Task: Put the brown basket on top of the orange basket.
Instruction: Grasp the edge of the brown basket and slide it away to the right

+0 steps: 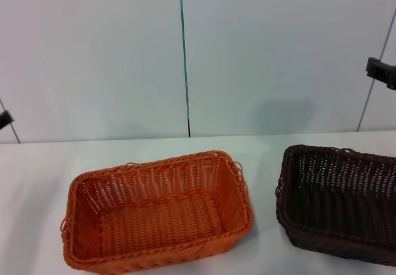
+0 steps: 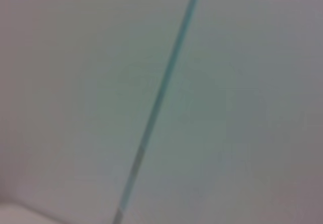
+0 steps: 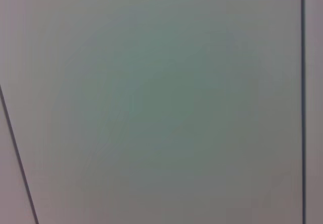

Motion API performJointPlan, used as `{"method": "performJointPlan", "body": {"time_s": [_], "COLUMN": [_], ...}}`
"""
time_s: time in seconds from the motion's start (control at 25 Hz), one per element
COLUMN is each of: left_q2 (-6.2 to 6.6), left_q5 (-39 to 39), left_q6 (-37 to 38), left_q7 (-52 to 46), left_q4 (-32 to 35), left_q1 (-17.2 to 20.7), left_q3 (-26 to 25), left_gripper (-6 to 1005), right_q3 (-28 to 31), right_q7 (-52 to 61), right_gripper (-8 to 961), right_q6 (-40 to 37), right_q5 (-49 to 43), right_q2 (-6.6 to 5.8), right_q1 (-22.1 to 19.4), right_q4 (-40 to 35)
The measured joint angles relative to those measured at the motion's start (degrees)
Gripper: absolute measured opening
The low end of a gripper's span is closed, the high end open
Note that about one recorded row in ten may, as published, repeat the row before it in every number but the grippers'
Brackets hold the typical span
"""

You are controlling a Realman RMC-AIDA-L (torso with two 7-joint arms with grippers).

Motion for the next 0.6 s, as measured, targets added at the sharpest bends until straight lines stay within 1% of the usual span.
{"method": "performJointPlan", "body": {"time_s": [0.08, 0.16, 0.24, 0.32, 0.4, 0.56, 0.6], "left_q2": [-0.06, -0.11, 0.0, 0.17, 0.28, 0.31, 0.31], "left_q5": [-3.78, -6.34, -7.42, -7.51, -7.39, -7.4, -7.41], "left_q6": [4.01, 8.69, 12.7, 15.26, 15.4, 14.41, 14.27], "left_q7": [2.67, 4.61, 5.23, 5.95, 7.14, 8.06, 8.14], "left_q4": [-0.93, -1.94, -3.01, -4.2, -5.05, -5.54, -5.49], "left_q1": [2.17, 4.22, 5.79, 7.0, 7.62, 8.62, 8.82], "left_q3": [2.27, 6.08, 10.08, 13.1, 14.27, 14.44, 14.44], "left_gripper": [932, 931, 930, 929, 928, 926, 925], "right_q3": [0.31, 0.35, 0.6, 1.58, 3.41, 8.55, 10.62], "right_q7": [0.01, 0.01, 0.03, 0.06, 0.1, 0.12, 0.13], "right_gripper": [760, 760, 760, 760, 760, 761, 761], "right_q6": [1.33, 2.12, 3.19, 5.94, 10.78, 23.39, 26.78], "right_q5": [0.04, 0.07, 0.08, 0.1, 0.13, 0.25, 0.39], "right_q2": [0.09, 0.13, 0.18, 0.31, 0.49, 0.91, 0.92], "right_q1": [0.17, 0.25, 0.38, 0.91, 1.68, 3.59, 4.18], "right_q4": [0.95, 1.43, 1.67, 2.24, 3.29, 5.58, 5.68]}}
